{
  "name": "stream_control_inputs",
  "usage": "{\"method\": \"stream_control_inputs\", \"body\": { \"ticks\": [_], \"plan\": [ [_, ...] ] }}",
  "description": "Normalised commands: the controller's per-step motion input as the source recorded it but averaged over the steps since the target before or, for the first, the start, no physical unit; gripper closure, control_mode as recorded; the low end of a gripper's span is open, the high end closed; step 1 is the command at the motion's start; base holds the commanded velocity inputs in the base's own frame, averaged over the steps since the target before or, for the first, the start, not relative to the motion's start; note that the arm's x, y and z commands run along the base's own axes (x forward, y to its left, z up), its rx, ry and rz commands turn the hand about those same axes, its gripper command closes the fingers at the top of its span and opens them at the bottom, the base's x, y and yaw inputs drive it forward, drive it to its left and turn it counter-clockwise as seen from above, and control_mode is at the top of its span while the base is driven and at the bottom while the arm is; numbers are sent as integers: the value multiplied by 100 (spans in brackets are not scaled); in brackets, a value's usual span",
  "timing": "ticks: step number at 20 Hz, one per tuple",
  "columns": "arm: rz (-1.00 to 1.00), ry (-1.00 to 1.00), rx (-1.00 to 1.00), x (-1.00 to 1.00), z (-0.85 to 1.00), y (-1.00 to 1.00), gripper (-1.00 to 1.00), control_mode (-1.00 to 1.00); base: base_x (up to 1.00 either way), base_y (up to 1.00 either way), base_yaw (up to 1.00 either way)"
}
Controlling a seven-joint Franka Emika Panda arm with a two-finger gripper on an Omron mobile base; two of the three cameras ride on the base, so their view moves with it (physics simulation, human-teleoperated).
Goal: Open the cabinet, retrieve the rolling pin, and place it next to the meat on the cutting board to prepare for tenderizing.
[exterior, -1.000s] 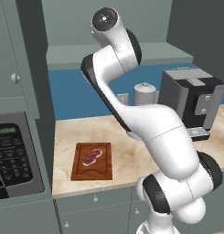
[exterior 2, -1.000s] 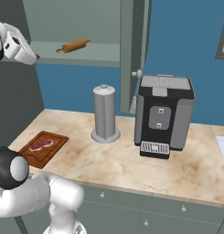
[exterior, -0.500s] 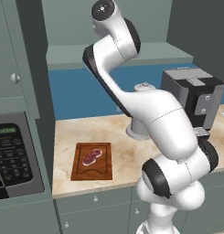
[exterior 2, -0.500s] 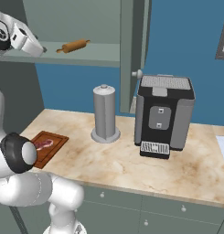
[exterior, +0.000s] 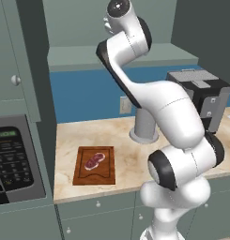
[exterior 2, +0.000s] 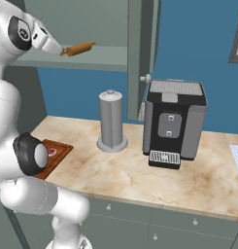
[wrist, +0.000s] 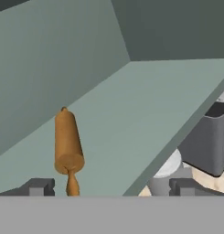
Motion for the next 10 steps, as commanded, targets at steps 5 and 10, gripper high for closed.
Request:
{"method": "stream_control_inputs", "body": {
  "ticks": [5, 10],
  "plan": [
    [10, 13, 1, 47, 0, -18, -100, -100, 0, 0, 0],
    [17, 21, 4, 46, -3, -2, -100, -100, 0, 0, 0]
  ]
}}
